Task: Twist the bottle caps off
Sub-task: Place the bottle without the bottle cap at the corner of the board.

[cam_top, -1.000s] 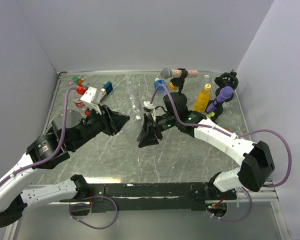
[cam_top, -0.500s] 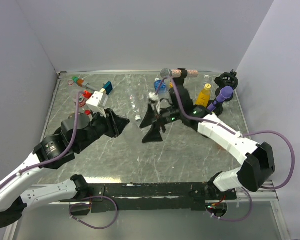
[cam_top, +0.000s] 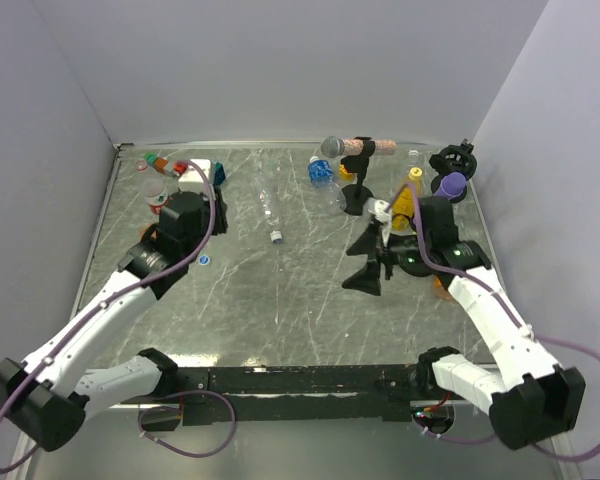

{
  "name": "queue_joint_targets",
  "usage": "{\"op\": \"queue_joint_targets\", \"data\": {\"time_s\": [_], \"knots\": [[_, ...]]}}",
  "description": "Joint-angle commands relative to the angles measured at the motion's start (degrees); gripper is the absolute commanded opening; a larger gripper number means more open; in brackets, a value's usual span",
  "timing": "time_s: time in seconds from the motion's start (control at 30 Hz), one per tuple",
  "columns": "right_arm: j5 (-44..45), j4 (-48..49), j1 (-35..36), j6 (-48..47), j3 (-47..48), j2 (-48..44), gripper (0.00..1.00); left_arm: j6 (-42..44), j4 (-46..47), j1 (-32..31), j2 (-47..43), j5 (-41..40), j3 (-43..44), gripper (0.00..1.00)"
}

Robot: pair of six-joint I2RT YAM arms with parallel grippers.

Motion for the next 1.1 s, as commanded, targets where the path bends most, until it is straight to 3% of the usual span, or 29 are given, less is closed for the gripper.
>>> {"op": "queue_joint_targets", "data": {"time_s": [0.0, 0.23, 0.63, 0.93, 1.0, 1.07], "knots": [[-7.9, 4.4, -6.5, -1.7, -4.1, -4.4, 0.99, 3.8, 11.6, 8.1, 2.4, 2.9, 0.6, 0.01], [-10.6, 2.2, -8.3, -3.1, -3.9, -2.1, 0.99, 4.8, 15.9, 18.5, 12.4, 8.5, 3.8, 0.01], [-9.6, 2.2, -8.4, -3.8, -4.2, -3.6, 0.99, 8.2, 24.4, 21.1, 23.8, 6.2, 6.6, 0.01], [-10.1, 2.0, -8.7, -4.1, -4.3, -3.1, 0.99, 7.7, 27.2, 23.1, 25.9, 7.8, 4.5, 0.04], [-10.1, 1.9, -8.7, -4.2, -4.2, -2.9, 0.99, 7.0, 27.7, 23.4, 25.5, 7.7, 3.7, 0.06], [-10.0, 1.9, -8.7, -4.2, -4.2, -2.8, 0.99, 6.5, 28.3, 23.7, 25.0, 7.7, 2.5, 0.16]]}}
